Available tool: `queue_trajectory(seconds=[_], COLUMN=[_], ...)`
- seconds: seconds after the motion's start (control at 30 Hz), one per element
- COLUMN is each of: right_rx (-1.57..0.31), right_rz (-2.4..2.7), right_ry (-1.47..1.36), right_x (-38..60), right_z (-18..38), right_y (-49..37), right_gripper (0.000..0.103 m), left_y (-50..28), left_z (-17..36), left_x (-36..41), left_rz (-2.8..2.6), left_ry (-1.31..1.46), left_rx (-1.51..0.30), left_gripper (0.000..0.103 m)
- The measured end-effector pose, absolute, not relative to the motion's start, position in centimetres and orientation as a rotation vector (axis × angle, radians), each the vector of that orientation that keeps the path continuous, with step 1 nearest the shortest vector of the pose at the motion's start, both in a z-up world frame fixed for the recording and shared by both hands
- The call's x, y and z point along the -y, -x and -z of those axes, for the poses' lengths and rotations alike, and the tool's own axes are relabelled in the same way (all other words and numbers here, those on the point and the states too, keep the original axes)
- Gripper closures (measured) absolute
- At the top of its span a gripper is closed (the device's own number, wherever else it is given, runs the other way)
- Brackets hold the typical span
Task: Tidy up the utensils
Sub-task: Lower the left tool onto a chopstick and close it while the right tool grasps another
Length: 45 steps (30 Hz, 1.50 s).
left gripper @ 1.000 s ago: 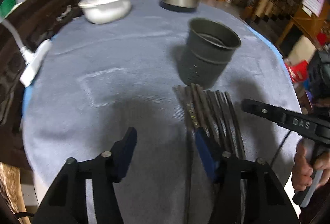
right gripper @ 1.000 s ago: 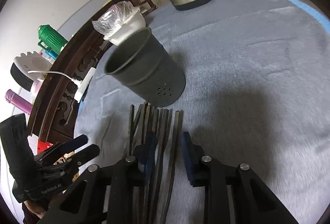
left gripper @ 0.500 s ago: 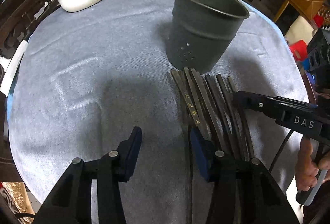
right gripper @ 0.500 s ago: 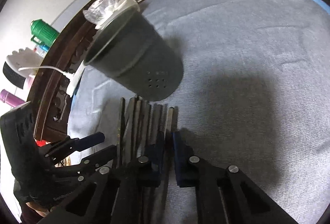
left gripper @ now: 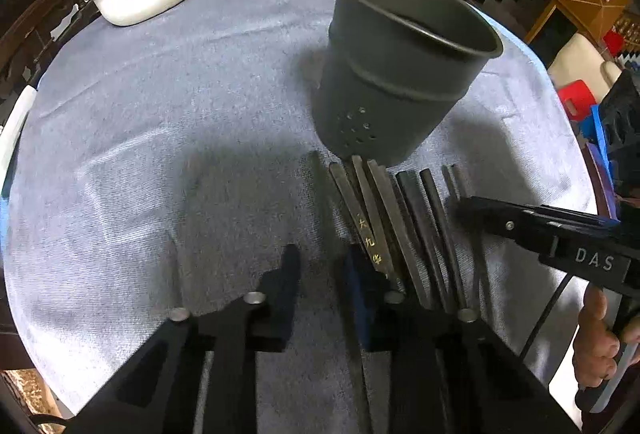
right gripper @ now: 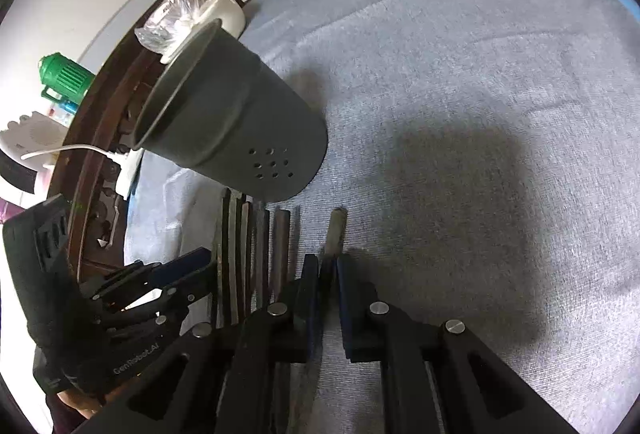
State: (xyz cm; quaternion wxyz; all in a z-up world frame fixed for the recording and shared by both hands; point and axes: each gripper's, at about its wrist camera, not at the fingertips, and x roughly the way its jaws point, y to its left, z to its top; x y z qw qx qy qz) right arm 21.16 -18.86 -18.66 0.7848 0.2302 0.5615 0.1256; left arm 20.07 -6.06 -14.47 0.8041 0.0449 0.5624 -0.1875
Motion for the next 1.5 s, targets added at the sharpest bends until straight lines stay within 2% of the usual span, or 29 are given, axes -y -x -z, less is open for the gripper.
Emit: queue_trajectory(seconds=[0.3,0.43,0.53,0.8,1.13,1.23,1.4,1.5], right_rx=[-1.200,-1.183,-1.176,-1.164,-1.206,-1.247,-1.288,-1.294], right_rz=[-0.223,-0.216,-0.197,-0.174,-0.166,-0.169,-0.151,-0.132], right_ry=[-0.402,-0.402,-0.381,-0.422,-0.356,-0.354,-0.349,-0.322], right_x=[17.0,16.7,17.0,18.9,18.1,18.2,18.1,17.6], right_z=[18.2,18.2,18.1,18.4,18.1,18.0,17.9,17.7], right_y=[-21.3,-21.1,-20.6,-19.9,-20.6,-21.2,-22.0,-22.6], right_gripper=[0.091,0.092,0.092,0.092,0.091,0.091,0.091,0.091], left_y=[-20.4,-20.4,-20.7,-21.9,-22.6,-23.6,-24.8,-25.6], left_z=[13.9,13.8,13.7,14.3,14.1,14.4,15.4,15.7], left_x=[3.3,1.6,0.5,-1.5,0.1,0.9,1.9,1.8], left_rz=[0.426,0.436,0.435,0.393,0.338,0.324,0.336,0.357], left_ry=[-0.011,0.030,0.070,0.156,0.124,0.105,0.076,0.081], left_rx=[-1.233,-1.245,-1.253,-1.264,-1.274,-1.284,-1.293,-1.301], left_gripper=[0.086,0.084,0.076,0.073,0.073,0.077,0.089,0.090])
